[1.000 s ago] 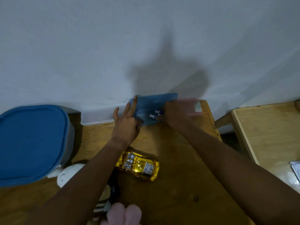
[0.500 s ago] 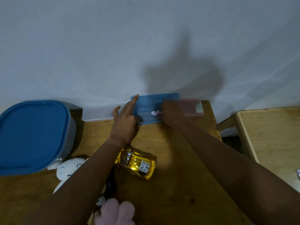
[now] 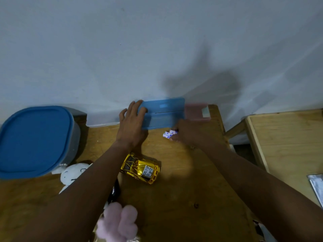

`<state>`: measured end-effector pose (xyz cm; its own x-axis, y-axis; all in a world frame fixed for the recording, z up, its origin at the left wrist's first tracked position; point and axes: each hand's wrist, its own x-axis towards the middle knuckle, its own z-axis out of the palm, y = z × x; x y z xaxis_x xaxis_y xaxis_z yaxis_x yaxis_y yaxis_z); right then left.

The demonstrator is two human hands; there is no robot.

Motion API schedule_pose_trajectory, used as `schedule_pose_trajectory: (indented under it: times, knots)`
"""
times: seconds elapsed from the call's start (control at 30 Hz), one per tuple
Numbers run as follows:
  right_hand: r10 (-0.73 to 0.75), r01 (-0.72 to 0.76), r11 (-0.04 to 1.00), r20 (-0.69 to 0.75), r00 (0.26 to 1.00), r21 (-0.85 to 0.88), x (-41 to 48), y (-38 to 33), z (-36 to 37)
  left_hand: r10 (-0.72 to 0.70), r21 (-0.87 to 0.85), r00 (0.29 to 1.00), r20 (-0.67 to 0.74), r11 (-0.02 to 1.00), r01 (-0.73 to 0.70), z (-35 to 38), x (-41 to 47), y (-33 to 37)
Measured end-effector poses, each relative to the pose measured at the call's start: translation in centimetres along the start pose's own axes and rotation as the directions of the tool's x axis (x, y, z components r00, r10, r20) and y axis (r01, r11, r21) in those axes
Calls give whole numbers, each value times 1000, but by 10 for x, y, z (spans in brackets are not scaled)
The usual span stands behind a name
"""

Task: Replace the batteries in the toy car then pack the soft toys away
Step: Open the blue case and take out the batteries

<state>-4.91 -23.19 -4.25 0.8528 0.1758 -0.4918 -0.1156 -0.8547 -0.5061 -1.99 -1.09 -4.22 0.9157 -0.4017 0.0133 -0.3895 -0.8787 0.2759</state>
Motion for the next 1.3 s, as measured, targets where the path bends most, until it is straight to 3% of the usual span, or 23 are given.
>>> schedule_pose_trajectory:
  times: [0.23, 0.43, 0.7, 0.77, 0.87, 0.9, 1.07, 1.3]
  knots:
    - [-73, 70, 997, -155, 985, -29, 0, 0, 11, -38, -13, 998, -45, 999, 38, -3, -1, 9]
    - [-157, 104, 980, -346, 925, -168, -8, 4, 28, -51, 16, 999, -16, 999, 51, -6, -5, 13]
    - [-202, 162, 978, -388, 899, -133, -12, 18, 37, -28, 124, 999, 16, 992, 26, 2, -14, 0]
    - [-252, 191, 966, -470, 846, -174, -18, 19, 33, -33, 144, 999, 27, 989, 29, 3, -15, -3]
    - [-286, 191, 958, -649, 705, -215, -18, 19, 23, -42, 167, 998, 45, 985, 34, 4, -15, -6]
    - [-271, 176, 962, -665, 695, -208, -15, 19, 19, -45, 177, 998, 50, 984, 35, 4, -14, -6]
    - [-286, 166, 952, -560, 777, -257, 3, 23, 10, -76, 193, 997, 33, 979, 68, 6, -8, -5]
    - [-352, 140, 908, -541, 763, -394, 2, 21, 9, -167, 150, 986, 21, 975, 162, 12, 0, 5]
